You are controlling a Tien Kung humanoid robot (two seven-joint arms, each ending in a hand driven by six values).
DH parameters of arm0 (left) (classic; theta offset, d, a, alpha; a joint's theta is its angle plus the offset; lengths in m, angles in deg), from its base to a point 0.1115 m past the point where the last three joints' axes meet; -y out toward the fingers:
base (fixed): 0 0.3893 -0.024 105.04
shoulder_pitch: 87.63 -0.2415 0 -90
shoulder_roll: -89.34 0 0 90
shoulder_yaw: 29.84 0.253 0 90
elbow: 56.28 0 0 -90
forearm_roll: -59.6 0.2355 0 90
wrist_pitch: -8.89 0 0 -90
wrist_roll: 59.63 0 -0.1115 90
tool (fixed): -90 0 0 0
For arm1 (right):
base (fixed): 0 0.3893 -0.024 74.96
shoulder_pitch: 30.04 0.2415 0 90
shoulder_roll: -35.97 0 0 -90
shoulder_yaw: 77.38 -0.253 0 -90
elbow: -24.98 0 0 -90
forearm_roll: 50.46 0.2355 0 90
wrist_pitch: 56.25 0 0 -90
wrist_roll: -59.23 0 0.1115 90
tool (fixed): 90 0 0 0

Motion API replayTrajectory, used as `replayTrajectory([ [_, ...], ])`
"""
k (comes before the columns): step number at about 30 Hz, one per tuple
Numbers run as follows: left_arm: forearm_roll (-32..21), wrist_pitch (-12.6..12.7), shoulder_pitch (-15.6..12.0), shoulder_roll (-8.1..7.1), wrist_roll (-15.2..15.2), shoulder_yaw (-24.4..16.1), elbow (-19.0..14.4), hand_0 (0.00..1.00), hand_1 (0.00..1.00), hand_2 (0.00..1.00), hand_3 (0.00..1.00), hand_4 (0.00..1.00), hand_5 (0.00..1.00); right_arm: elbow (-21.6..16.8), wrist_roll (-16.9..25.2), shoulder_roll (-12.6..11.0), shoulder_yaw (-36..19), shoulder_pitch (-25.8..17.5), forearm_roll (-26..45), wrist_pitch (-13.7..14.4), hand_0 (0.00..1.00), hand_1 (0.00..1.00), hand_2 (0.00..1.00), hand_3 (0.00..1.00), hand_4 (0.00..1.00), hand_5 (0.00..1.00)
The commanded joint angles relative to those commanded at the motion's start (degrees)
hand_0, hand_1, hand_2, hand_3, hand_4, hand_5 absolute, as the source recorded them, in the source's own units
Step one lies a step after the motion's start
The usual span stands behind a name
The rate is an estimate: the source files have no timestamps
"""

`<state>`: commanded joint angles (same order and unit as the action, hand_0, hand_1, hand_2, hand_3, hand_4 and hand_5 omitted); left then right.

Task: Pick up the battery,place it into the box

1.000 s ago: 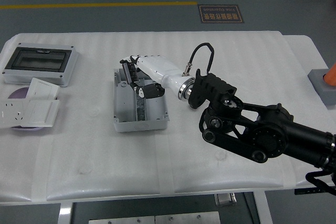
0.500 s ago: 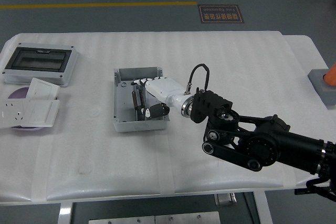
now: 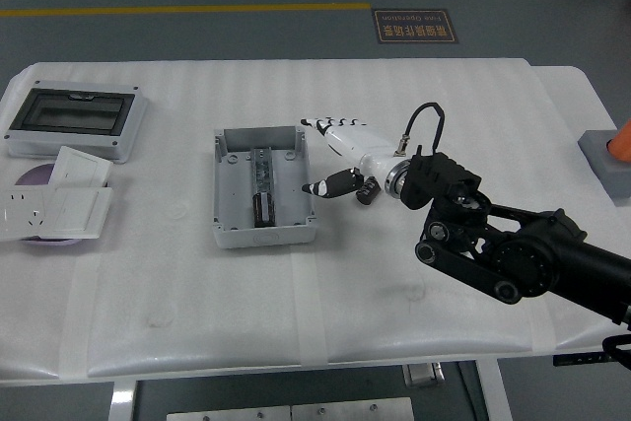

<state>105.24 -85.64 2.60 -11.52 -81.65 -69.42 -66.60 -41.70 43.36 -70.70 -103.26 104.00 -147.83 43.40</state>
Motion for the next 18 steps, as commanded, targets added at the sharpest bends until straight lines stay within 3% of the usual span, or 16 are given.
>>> replayTrajectory([
  [7, -0.2, 0.0, -0.1, 0.05, 0.1, 0.1, 0.0, 0.658, 0.661, 0.619, 0.557, 0.420, 0.438, 2.9, 0.2, -3.1, -6.2, -3.3, 1.3, 0.1, 0.998, 0.990, 0.998, 0.998, 0.914, 0.430],
  [18, -0.5, 0.1, 0.0, 0.09, 0.2, 0.5, 0.0, 0.658, 0.661, 0.619, 0.557, 0.416, 0.435, 4.4, 0.6, -2.9, -6.3, -7.5, 2.8, -0.5, 0.998, 0.983, 0.998, 0.998, 0.909, 0.429],
])
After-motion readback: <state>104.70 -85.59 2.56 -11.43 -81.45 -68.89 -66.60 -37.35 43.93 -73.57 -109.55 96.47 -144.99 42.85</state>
